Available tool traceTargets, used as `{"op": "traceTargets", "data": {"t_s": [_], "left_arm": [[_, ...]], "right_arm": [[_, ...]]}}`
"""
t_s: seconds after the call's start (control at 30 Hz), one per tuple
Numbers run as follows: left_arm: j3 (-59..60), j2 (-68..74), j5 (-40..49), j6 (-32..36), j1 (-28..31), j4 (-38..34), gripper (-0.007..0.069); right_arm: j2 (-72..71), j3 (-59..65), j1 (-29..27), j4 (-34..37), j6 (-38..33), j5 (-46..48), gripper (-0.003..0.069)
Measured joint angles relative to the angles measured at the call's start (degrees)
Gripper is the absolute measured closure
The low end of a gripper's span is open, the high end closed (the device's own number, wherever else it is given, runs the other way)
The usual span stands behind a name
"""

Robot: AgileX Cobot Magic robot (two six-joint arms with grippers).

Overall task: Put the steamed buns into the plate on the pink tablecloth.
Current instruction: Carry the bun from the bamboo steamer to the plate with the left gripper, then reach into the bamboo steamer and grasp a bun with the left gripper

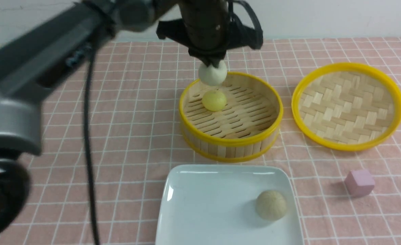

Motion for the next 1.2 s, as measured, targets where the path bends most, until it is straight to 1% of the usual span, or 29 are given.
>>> {"op": "traceTargets", "data": {"t_s": [0.1,0.2,0.23,0.27,0.33,0.4,0.47,0.53,0.6,0.63,0.67,0.7,0.8,0.83,0.87,0.9,0.93,1.0,1.03,1.07,1.1,1.13,1.17,1.2], "left_arm": [[10.72,-6.8,0.29,0.05,-0.07,-4.87,0.0595],[22.01,-8.47,-0.1,-0.55,-0.98,-7.41,0.0594],[26.15,-8.42,-1.88,-1.2,-1.73,-7.91,0.0593],[27.71,-8.42,-2.41,-1.53,-1.87,-7.97,0.0592],[35.82,-7.03,-12.41,-3.39,-4.08,-8.31,0.0588],[39.13,-6.22,-17.92,-4.83,-5.06,-8.55,0.0579],[40.67,-5.34,-20.79,-6.76,-5.39,-8.6,0.056],[40.9,-4.44,-22.01,-8.71,-5.39,-8.19,0.0522],[40.91,-3.7,-22.55,-9.95,-5.39,-7.33,0.0462],[40.91,-3.63,-22.6,-10.09,-5.39,-7.26,0.0448],[40.96,-3.26,-22.71,-10.99,-5.33,-6.95,0.0371],[40.96,-3.26,-22.71,-11.0,-5.33,-6.95,0.0363],[40.01,-3.57,-22.66,-11.27,-5.33,-6.43,0.0253],[39.85,-3.66,-22.66,-11.27,-5.33,-6.38,0.0249],[38.43,-4.16,-22.58,-11.35,-5.33,-5.53,0.0222],[37.02,-4.55,-22.56,-11.4,-5.33,-4.5,0.0214],[35.25,-4.95,-22.52,-11.48,-5.33,-3.18,0.0219],[31.83,-5.26,-22.11,-11.87,-5.12,-0.88,0.026],[28.84,-5.26,-21.67,-12.3,-4.74,0.27,0.0308],[25.63,-4.91,-20.71,-12.51,-3.95,0.61,0.0397],[24.54,-4.7,-20.56,-12.51,-3.78,0.54,0.0411],[19.45,-3.24,-19.18,-11.94,-1.42,-1.08,0.0532],[18.88,-3.01,-18.98,-11.77,-1.12,-1.41,0.0551],[16.08,-1.76,-18.4,-10.39,0.48,-3.41,0.0584]], "right_arm": [[0.0,0.0,0.0,0.05,0.0,0.0,0.0648],[-0.01,0.0,0.0,0.05,0.0,0.0,0.0647],[-0.01,0.0,0.0,0.1,0.0,0.0,0.0647],[-0.01,0.0,0.0,0.06,0.0,0.0,0.0647],[-0.06,0.0,0.0,0.12,0.0,0.0,0.0647],[-0.06,0.0,0.0,0.23,0.0,-0.18,0.0647],[-0.06,0.0,0.0,0.23,0.0,-0.26,0.0647],[-0.06,0.0,0.0,0.23,0.0,-0.26,0.0645],[-0.06,0.0,0.0,0.23,0.0,-0.31,0.0642],[-0.06,0.0,0.0,0.23,0.0,-0.31,0.0642],[-0.06,0.0,0.0,0.23,0.0,-0.39,0.064],[-0.06,0.0,0.0,0.23,0.0,-0.39,0.0639],[-0.06,0.0,0.0,0.23,0.0,-0.39,0.0636],[-0.06,0.0,0.0,0.23,0.0,-0.39,0.0636],[-0.06,0.0,0.0,0.23,0.0,-0.39,0.0635],[-0.06,0.0,0.0,0.23,0.0,-0.39,0.0633],[-0.06,0.0,0.0,0.23,0.0,-0.44,0.0632],[-0.06,0.0,0.0,0.23,0.0,-0.45,0.0631],[-0.06,0.0,0.0,0.23,0.0,-0.58,0.0629],[-0.06,0.0,0.0,0.23,0.0,-0.75,0.0628],[-0.06,0.0,0.0,0.23,0.0,-0.85,0.0627],[-0.06,0.0,0.0,0.23,0.0,-0.9,0.0625],[-0.06,0.0,0.0,0.23,0.0,-0.9,0.0625],[-0.06,0.0,0.0,0.23,0.0,-1.0,0.0624]]}}
